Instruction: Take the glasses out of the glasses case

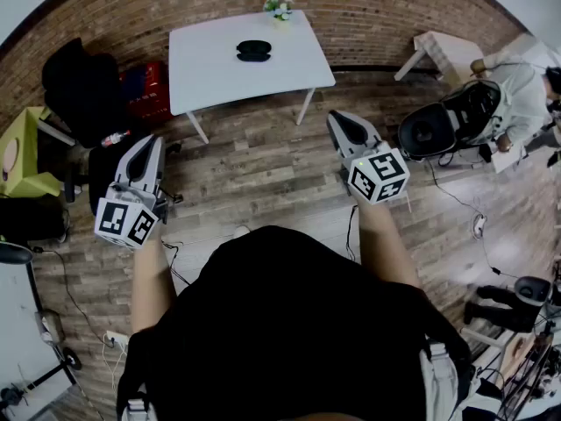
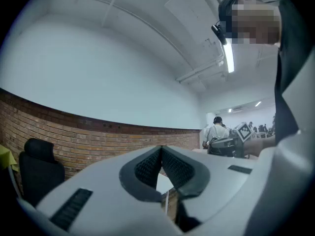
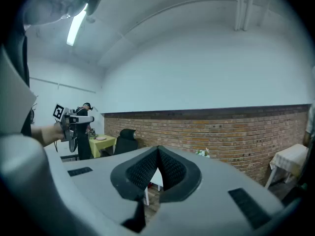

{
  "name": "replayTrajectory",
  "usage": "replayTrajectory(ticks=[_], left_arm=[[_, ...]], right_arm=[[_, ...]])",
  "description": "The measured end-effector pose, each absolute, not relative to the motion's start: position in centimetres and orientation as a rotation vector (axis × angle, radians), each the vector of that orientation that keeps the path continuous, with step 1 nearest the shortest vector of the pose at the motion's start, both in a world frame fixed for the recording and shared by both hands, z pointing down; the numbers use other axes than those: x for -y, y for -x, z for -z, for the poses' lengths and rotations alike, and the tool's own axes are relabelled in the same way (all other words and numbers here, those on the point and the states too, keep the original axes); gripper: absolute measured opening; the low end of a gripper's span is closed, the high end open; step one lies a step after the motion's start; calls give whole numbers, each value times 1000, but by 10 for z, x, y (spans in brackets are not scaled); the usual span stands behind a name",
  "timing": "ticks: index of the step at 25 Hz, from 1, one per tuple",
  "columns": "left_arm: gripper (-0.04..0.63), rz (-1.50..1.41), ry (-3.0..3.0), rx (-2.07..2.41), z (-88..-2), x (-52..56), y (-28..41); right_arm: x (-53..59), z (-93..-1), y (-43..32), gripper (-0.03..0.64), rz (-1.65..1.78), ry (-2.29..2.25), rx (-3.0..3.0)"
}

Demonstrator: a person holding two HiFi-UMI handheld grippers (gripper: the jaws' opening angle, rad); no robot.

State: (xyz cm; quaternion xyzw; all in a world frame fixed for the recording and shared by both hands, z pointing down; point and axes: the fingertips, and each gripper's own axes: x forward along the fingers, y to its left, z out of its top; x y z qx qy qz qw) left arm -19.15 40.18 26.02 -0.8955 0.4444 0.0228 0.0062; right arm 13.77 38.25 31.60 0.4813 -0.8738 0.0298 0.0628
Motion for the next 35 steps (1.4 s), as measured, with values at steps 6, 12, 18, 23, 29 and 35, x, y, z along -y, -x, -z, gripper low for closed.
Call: replayTrajectory(ticks=[6,12,18,23,29,35], left_arm=[[11,-56,2804,-1384,-267,-396,204],[11,-45,2818,-1370,-274,-380,221],[11,-45,2824,-1361,-275,-363,247],[11,-44,2841,-1342,-281,-352,264],[11,-26,2868,-1305,-286,-341,277],[11,-13,2888,-1288,-290,-334,281]], right_arm=[[-379,-326,-125,15,-103,-1451,2624],[-368,-327,-112,15,-106,-1467,2606],[-353,-324,-95,15,-138,-1537,2622],[-350,-323,-80,15,-137,-1568,2607],[-346,-328,-67,15,-176,-1613,2579],[-347,-332,-66,15,-202,-1631,2550]])
